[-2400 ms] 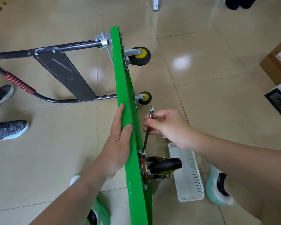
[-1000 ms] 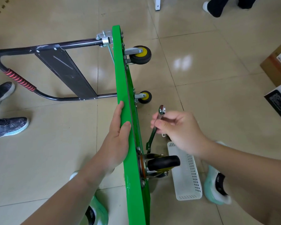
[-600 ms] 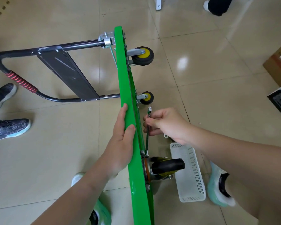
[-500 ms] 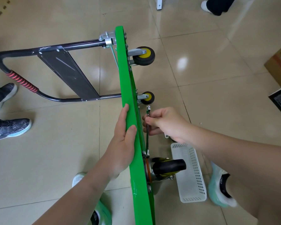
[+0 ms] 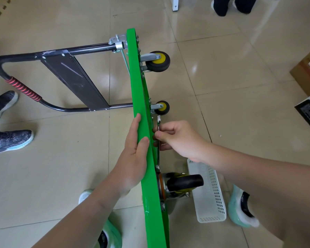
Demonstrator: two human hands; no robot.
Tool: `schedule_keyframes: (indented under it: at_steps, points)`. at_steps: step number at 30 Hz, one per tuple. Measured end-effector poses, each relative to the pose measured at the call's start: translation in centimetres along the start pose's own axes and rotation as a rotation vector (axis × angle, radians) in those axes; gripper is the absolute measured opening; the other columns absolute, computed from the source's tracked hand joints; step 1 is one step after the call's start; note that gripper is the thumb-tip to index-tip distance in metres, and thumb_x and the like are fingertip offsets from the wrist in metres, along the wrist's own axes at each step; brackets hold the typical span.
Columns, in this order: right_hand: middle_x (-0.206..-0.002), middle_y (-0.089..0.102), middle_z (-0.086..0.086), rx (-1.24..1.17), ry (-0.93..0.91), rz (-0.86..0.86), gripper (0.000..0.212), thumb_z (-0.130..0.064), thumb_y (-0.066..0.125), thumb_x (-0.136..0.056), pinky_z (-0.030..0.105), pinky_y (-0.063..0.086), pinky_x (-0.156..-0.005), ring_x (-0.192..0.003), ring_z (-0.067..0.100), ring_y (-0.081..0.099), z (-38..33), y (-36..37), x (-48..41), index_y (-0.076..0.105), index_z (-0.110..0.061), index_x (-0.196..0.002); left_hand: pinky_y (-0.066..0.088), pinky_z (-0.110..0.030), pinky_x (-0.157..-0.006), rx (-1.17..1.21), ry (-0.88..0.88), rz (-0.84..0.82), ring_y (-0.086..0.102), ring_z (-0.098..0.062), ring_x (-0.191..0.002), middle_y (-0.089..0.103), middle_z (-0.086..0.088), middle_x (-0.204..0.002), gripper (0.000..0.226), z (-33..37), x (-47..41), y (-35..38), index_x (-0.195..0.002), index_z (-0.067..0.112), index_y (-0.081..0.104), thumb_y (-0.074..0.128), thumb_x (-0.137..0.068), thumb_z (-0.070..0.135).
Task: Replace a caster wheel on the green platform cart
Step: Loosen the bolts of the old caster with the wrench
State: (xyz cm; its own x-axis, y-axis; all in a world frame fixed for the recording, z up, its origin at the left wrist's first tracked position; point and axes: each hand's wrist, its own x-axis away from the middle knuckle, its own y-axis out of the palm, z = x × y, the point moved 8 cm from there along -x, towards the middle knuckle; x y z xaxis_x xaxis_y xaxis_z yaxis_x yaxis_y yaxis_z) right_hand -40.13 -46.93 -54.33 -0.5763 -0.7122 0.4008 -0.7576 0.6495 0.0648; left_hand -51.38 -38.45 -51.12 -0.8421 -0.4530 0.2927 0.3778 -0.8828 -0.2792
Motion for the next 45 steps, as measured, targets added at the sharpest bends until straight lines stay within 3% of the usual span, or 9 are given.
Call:
schedule_keyframes:
  at_steps: [4,7,9,15,25,30,35,41,45]
  points:
    - [-0.093,0.077,-0.002,0.059,-0.163,0.002,0.022,-0.004,0.067,-0.092,0.031,0.058,-0.091,-0.094,0.013,0.072,-1.5,-0.1,3.2,0.076,-0.024,-0.092,0.032,-0.036,-0.124,0.022,0.001,0.010,0.039,0.001,-0.144,0.028,0.021,-0.164,0.056,-0.1,0.0,-0.2,-0.157,0.060,0.013,0.032,-0.112,0.032]
    - [-0.097,0.077,-0.010,0.159,-0.259,-0.015,0.025,-0.001,0.070,-0.089,0.022,0.052,-0.096,-0.098,0.004,0.071,-1.7,0.2,6.7,0.076,-0.024,-0.096,0.030,-0.016,-0.118,0.008,0.007,0.024,0.036,0.016,-0.137,0.028,0.026,-0.160,0.058,0.1,0.2,-0.2,-0.159,0.055,0.015,0.032,-0.113,0.024]
    - [-0.097,0.077,-0.013,0.176,-0.296,0.011,0.032,0.003,0.073,-0.085,0.018,0.052,-0.094,-0.098,0.002,0.072,-1.3,0.4,8.5,0.078,-0.026,-0.097,0.027,-0.021,-0.121,0.002,0.010,0.038,0.035,0.012,-0.140,0.029,0.027,-0.160,0.058,0.2,0.3,-0.3,-0.159,0.055,0.016,0.032,-0.113,0.023]
    - [-0.100,0.078,-0.004,0.162,-0.398,0.101,0.027,-0.001,0.074,-0.083,0.030,0.058,-0.091,-0.100,0.010,0.073,-0.7,-0.2,9.7,0.080,-0.023,-0.097,0.026,-0.034,-0.126,0.006,0.001,0.045,0.034,0.003,-0.146,0.027,0.026,-0.162,0.057,0.2,0.2,-0.2,-0.158,0.057,0.015,0.030,-0.113,0.025]
    - [-0.095,0.078,0.000,-0.003,-0.401,0.151,0.028,0.012,0.065,-0.088,0.020,0.054,-0.088,-0.096,0.011,0.073,-1.9,-1.9,8.7,0.076,-0.012,-0.095,0.025,-0.038,-0.127,-0.008,0.018,0.030,0.031,0.000,-0.148,0.026,0.023,-0.164,0.057,0.0,0.1,-0.3,-0.159,0.054,0.014,0.032,-0.113,0.024]
    - [-0.094,0.078,0.000,0.029,-0.247,0.153,0.021,0.000,0.069,-0.090,0.029,0.060,-0.084,-0.093,0.015,0.075,-2.1,-3.2,6.0,0.075,-0.019,-0.098,0.027,-0.040,-0.127,-0.002,0.017,0.022,0.032,-0.001,-0.148,0.026,0.024,-0.164,0.057,-0.3,0.0,-0.2,-0.157,0.058,0.014,0.031,-0.114,0.026]
    - [-0.084,0.076,0.002,-0.090,-0.025,0.157,0.015,0.000,0.065,-0.093,0.030,0.061,-0.074,-0.082,0.019,0.076,-0.6,-3.9,2.5,0.072,-0.013,-0.093,0.031,-0.042,-0.124,0.013,0.009,0.022,0.038,-0.004,-0.146,0.029,0.023,-0.163,0.055,-0.4,-0.1,-0.2,-0.152,0.067,0.015,0.033,-0.111,0.034]
    - [-0.081,0.074,0.007,-0.041,0.091,0.084,0.006,-0.007,0.067,-0.093,0.029,0.061,-0.069,-0.073,0.019,0.074,0.2,-2.4,-0.2,0.073,-0.007,-0.091,0.030,-0.039,-0.125,-0.011,-0.005,0.021,0.036,0.000,-0.146,0.026,0.023,-0.164,0.058,-0.1,0.0,-0.2,-0.157,0.058,0.012,0.031,-0.113,0.026]
    - [-0.076,0.073,0.006,-0.034,0.148,0.059,0.008,-0.007,0.067,-0.094,0.032,0.063,-0.069,-0.069,0.021,0.074,1.0,-1.4,-1.3,0.072,-0.006,-0.088,0.028,-0.027,-0.122,-0.019,-0.010,0.015,0.034,0.010,-0.142,0.023,0.024,-0.164,0.059,0.0,0.1,-0.2,-0.156,0.059,0.011,0.031,-0.113,0.025]
